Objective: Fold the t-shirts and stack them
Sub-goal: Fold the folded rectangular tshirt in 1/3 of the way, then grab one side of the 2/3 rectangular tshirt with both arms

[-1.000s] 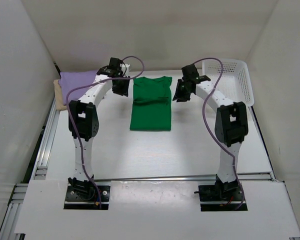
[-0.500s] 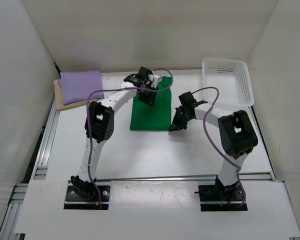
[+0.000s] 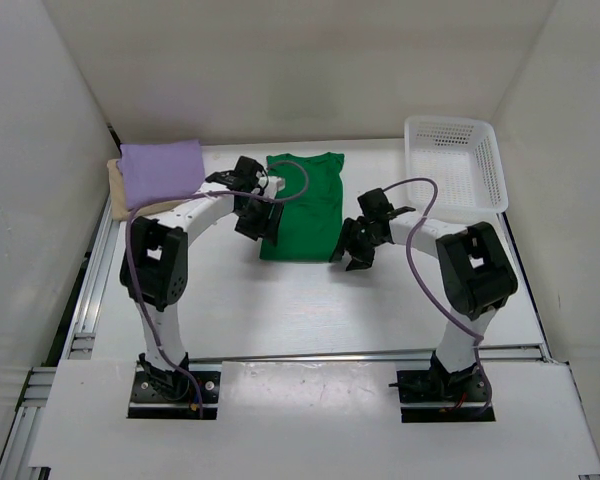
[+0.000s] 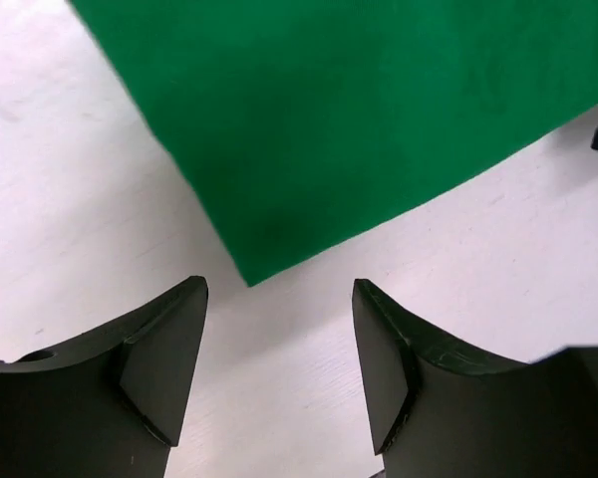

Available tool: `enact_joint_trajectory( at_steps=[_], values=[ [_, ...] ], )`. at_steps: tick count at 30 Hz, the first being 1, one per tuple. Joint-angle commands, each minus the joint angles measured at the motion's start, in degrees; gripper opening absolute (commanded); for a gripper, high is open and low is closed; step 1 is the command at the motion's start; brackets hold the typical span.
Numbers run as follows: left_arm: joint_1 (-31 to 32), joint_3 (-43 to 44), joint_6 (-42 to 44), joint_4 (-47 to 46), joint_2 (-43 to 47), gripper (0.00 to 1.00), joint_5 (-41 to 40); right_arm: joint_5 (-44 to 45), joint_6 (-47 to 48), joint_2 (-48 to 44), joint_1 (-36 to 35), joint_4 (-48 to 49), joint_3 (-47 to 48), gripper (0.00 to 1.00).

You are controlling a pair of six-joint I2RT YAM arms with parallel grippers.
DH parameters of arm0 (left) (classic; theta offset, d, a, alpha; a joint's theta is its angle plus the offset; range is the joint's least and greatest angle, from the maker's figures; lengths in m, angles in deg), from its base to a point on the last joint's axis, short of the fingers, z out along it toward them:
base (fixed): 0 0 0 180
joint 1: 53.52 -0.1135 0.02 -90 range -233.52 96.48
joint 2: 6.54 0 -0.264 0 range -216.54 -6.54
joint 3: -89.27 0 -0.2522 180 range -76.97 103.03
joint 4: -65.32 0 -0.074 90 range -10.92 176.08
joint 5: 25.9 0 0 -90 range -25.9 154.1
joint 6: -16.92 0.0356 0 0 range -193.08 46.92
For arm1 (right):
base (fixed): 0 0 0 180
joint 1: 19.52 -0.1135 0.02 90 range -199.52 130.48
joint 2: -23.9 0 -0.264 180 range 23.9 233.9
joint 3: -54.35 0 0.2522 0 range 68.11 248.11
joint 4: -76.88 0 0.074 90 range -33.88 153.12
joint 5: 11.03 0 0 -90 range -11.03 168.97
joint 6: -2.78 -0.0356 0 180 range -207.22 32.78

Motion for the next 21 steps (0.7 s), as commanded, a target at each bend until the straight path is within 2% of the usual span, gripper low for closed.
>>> enact_joint_trajectory(
  at_steps=[1, 5, 9, 14, 15, 19, 20, 21],
  values=[
    [-0.9, -1.8, 0.2, -1.0, -2.6, 0.71, 4.2, -2.3, -2.1, 2.4, 0.8, 3.1, 1.9, 0.61],
    [-2.0, -1.3, 0.2, -1.0, -5.0, 0.71, 3.7, -1.8, -2.7, 4.2, 1.9, 3.7, 3.1, 0.54],
    [-2.5, -1.3, 0.2, -1.0, -6.6, 0.71, 4.2, -1.8, -3.2, 5.3, 2.4, 3.7, 3.6, 0.51],
    [-2.5, -2.0, 0.2, -1.0, -7.2, 0.71, 5.5, -2.9, -3.2, 5.8, 2.4, 3.7, 3.6, 0.37],
    [-3.0, -2.0, 0.2, -1.0, -7.7, 0.71, 6.5, -3.5, -3.2, 5.8, 2.4, 3.7, 3.6, 0.37],
    [-3.0, -2.0, 0.2, -1.0, -8.2, 0.58, 9.0, -3.5, -3.2, 5.8, 2.4, 3.1, 3.6, 0.34],
    [-2.1, -2.0, 0.2, -0.4, -8.2, 0.48, 8.5, -3.5, -3.2, 5.8, 2.4, 3.1, 3.1, 0.31],
    [-1.6, -2.0, 0.2, -0.4, -8.2, 0.44, 8.5, -3.5, -3.2, 5.8, 2.4, 3.1, 3.1, 0.23]
  ],
)
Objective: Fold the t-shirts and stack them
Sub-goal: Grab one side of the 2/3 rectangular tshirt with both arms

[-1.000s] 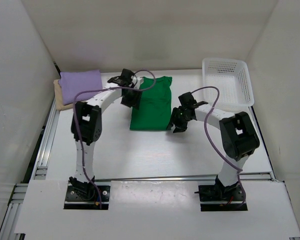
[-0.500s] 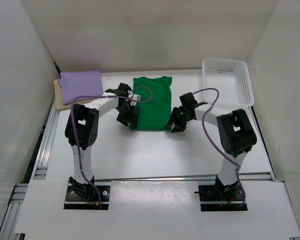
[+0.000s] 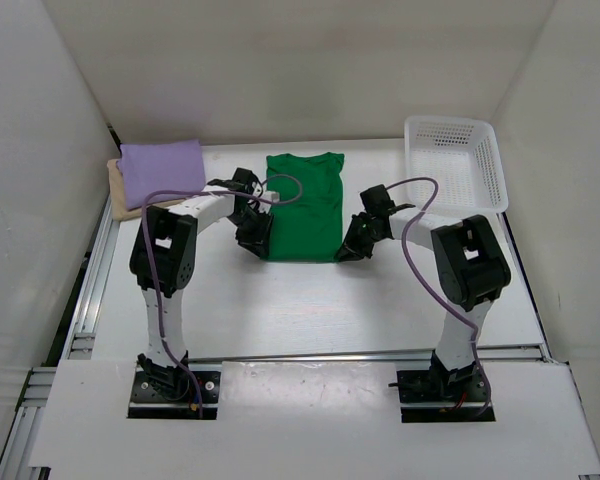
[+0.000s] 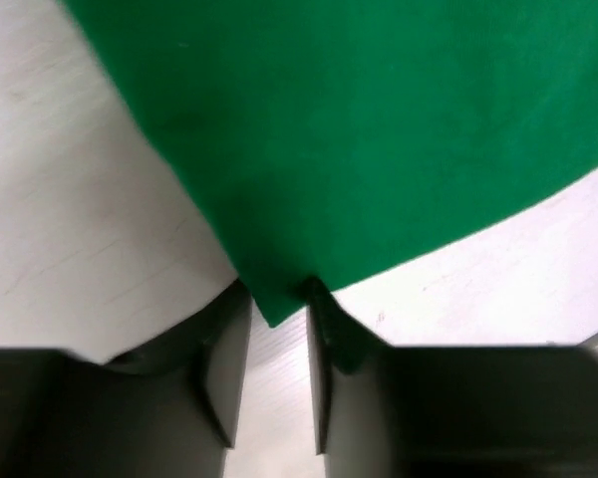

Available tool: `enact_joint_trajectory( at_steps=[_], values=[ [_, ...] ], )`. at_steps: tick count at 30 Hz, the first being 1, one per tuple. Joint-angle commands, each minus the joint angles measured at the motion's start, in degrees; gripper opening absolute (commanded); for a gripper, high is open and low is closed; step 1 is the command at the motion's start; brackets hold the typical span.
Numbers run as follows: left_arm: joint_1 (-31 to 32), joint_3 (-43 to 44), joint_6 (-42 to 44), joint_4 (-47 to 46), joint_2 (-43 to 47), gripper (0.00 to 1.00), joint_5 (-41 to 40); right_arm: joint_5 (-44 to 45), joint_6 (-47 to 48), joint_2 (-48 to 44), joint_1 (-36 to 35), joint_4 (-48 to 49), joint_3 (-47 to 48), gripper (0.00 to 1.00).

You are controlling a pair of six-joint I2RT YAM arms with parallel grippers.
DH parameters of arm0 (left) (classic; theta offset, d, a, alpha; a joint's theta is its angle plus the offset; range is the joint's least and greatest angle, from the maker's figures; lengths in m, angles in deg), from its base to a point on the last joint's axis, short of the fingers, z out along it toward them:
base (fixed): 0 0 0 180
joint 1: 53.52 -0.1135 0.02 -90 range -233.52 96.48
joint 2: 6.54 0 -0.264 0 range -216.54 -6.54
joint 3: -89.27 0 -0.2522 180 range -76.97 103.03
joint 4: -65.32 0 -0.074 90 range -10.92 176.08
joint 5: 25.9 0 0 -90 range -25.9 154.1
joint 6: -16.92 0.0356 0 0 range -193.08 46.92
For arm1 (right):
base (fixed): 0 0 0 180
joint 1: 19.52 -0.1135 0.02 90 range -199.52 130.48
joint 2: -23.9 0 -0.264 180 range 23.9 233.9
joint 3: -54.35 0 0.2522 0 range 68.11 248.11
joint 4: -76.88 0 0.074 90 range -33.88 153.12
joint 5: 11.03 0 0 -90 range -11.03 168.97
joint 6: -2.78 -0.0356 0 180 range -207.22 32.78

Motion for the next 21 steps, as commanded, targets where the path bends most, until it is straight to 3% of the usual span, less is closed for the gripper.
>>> enact_joint_trajectory(
  at_steps=[1, 2, 3, 5, 11, 12, 15, 21],
  values=[
    [1.0, -1.0, 0.5, 0.7, -0.8, 0.38, 2.8, -0.2, 0.0, 0.9, 0.8, -0.4, 0.7, 0.19],
    [1.0, -1.0, 0.5, 1.2, -0.9, 0.28, 4.0, -0.8, 0.0, 0.9, 0.8, -0.4, 0.7, 0.15],
    [1.0, -1.7, 0.5, 1.2, -0.9, 0.11, 4.0, -1.5, 0.0, 0.9, 0.8, -0.4, 0.7, 0.07],
    [1.0, -2.2, 0.5, 2.0, -0.2, 0.10, 4.0, -2.0, 0.0, -0.1, 1.3, -1.0, 0.7, 0.00],
    [1.0, -9.6, 0.5, 5.4, 9.5, 0.10, 0.7, -2.0, 5.2, -8.8, 0.7, -6.1, -2.1, 0.00],
    [2.0, -10.2, 0.5, 6.7, 12.2, 0.10, -2.9, -1.5, 5.9, -10.5, 0.1, -6.7, -3.5, 0.00],
    [5.1, -10.8, 0.5, 13.4, 16.4, 0.10, -10.0, -0.7, 6.4, -18.2, -2.2, -9.9, -9.5, 0.00],
    [7.9, -13.5, 0.5, 27.1, 28.4, 0.10, -14.0, 4.8, 1.3, -36.7, -12.5, -17.8, -19.0, 0.00]
  ],
)
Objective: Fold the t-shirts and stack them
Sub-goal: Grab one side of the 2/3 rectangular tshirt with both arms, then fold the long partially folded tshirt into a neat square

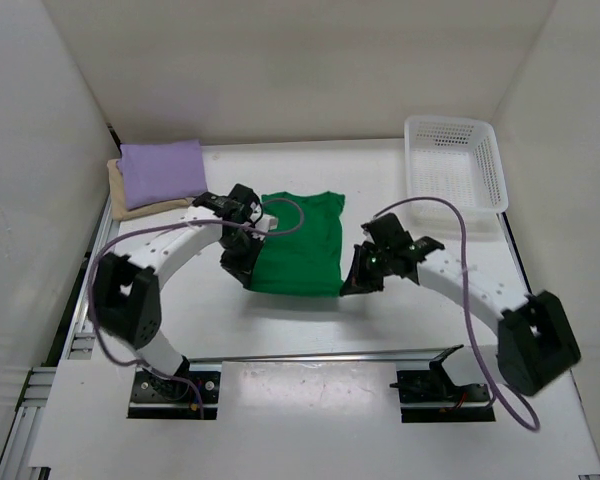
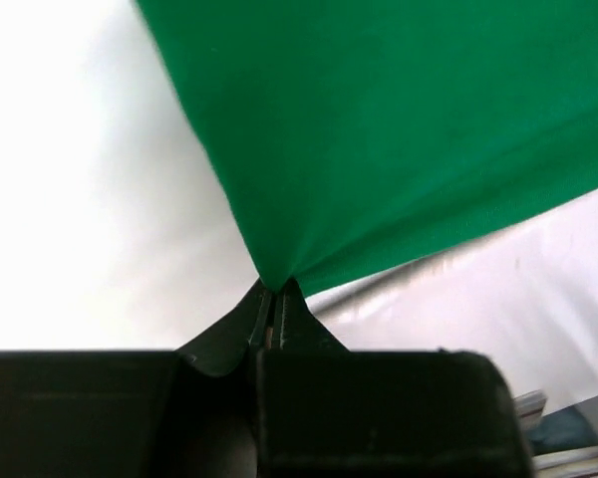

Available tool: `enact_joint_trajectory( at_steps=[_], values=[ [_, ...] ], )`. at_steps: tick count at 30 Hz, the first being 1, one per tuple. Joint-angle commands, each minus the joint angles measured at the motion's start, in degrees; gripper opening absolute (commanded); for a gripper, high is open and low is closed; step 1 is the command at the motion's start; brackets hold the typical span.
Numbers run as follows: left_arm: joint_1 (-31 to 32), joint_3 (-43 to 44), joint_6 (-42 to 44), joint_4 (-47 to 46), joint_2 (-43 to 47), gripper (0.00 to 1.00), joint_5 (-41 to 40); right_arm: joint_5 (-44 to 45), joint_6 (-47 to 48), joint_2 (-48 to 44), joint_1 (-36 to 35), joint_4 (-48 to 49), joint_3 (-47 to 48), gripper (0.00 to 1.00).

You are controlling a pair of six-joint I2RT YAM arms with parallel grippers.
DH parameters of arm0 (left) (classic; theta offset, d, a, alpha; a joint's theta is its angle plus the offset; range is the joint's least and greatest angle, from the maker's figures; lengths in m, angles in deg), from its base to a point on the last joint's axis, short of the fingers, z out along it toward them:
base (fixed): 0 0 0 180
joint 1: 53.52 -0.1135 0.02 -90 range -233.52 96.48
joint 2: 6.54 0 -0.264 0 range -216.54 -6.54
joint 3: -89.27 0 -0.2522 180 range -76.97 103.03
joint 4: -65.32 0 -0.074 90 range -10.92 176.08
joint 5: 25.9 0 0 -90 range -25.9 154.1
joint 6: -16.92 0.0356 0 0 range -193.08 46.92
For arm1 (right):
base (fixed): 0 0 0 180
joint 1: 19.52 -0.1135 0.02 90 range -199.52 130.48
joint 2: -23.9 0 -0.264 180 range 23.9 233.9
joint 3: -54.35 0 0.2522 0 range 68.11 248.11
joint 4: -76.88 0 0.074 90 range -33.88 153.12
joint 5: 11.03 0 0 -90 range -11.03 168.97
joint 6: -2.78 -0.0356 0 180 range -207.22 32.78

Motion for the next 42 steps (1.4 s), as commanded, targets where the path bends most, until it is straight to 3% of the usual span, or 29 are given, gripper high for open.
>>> enact_joint_trajectory(
  at_steps=[1, 6, 11, 16, 21, 29, 42],
  values=[
    [1.0, -1.5, 0.5, 12.2, 7.9, 0.10, -7.2, 5.4, -3.1, -7.9, -4.8, -9.2, -3.1, 0.00],
    [6.3, -1.6, 0.5, 18.7, 13.7, 0.10, -9.5, 11.6, -9.9, -18.0, -15.0, -16.4, -2.6, 0.00],
    [8.6, -2.1, 0.5, 19.5, 17.3, 0.10, -9.6, 15.3, -18.4, -24.1, -22.2, -21.5, -0.3, 0.00],
    [7.3, 1.1, 0.5, 19.5, 16.7, 0.10, -3.2, 18.5, -19.9, -24.6, -22.3, -21.5, 0.9, 0.00],
    [1.7, 9.2, 0.5, 19.5, 10.4, 0.10, 2.9, 19.3, -15.3, -19.1, -16.7, -21.5, 6.7, 0.00],
    [-5.4, 19.6, 0.5, 16.6, 0.0, 0.10, 5.7, 18.2, -8.0, -4.1, -6.7, -23.6, 16.5, 0.00],
    [-10.1, 33.9, 0.5, 8.8, -16.4, 0.10, 8.8, 14.2, -5.3, 12.0, 4.6, -18.3, 24.3, 0.00]
  ],
)
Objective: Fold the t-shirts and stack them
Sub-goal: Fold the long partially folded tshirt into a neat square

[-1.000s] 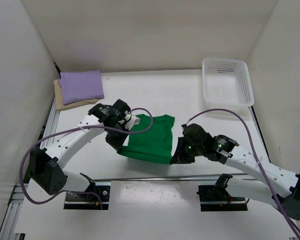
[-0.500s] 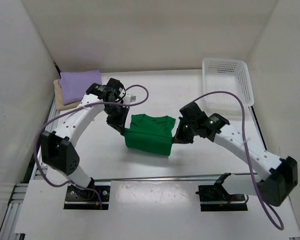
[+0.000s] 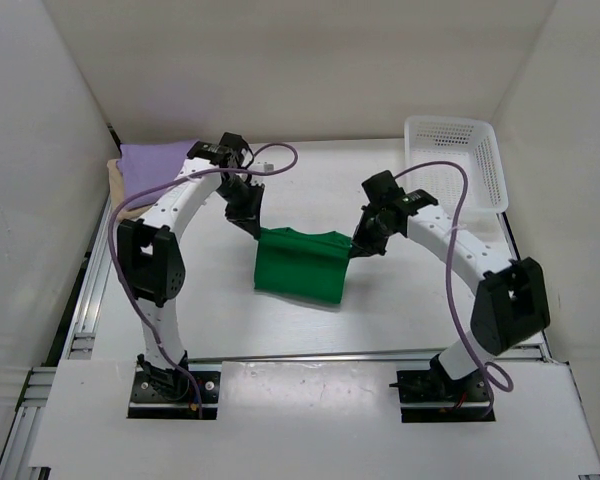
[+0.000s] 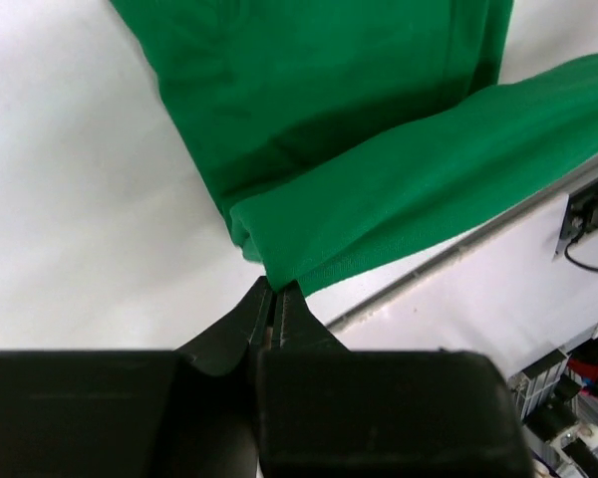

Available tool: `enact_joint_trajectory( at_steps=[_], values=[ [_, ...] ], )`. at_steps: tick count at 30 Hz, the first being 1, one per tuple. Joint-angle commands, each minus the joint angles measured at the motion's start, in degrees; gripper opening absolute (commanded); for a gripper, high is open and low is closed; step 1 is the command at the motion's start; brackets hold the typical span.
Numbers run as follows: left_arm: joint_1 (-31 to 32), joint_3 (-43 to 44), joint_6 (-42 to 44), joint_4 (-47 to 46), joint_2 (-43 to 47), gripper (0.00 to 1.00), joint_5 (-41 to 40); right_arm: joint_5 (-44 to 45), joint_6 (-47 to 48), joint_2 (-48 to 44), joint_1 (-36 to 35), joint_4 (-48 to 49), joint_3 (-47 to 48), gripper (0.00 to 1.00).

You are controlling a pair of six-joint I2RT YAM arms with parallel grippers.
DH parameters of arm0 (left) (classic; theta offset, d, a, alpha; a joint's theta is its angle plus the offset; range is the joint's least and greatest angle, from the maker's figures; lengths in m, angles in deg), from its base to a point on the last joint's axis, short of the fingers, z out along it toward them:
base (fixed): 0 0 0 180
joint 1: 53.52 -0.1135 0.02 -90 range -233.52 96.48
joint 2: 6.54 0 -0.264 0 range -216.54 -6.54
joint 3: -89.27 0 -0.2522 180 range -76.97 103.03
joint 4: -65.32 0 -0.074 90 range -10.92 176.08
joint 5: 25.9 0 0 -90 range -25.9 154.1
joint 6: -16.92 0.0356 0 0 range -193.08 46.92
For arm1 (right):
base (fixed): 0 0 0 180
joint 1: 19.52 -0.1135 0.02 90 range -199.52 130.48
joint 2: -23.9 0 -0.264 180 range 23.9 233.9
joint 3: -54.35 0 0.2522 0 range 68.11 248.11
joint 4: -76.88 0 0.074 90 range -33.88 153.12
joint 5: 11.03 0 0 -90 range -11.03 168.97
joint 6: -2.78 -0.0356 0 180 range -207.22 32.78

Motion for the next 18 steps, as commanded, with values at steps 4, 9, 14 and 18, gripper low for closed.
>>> enact_joint_trajectory(
  at_steps=[4, 9, 14, 18],
  values=[
    [-1.6, 3.1, 0.7, -5.8, -2.7, 0.10, -1.1, 1.1, 3.2, 8.4, 4.5, 0.4, 5.5, 0.00],
    [-2.1, 4.6, 0.7, -8.4, -6.7, 0.10, -2.7, 1.1, 4.3, 14.9, 6.3, 1.0, 11.8, 0.00],
    [-2.7, 7.5, 0.7, -10.6, -10.9, 0.17, -3.3, 2.2, 4.8, 21.8, 8.1, 1.0, 16.8, 0.05],
    [-3.3, 11.4, 0.7, -11.8, -14.4, 0.43, -7.3, 1.6, 6.9, 26.0, 9.5, 3.3, 20.1, 0.46]
  ],
)
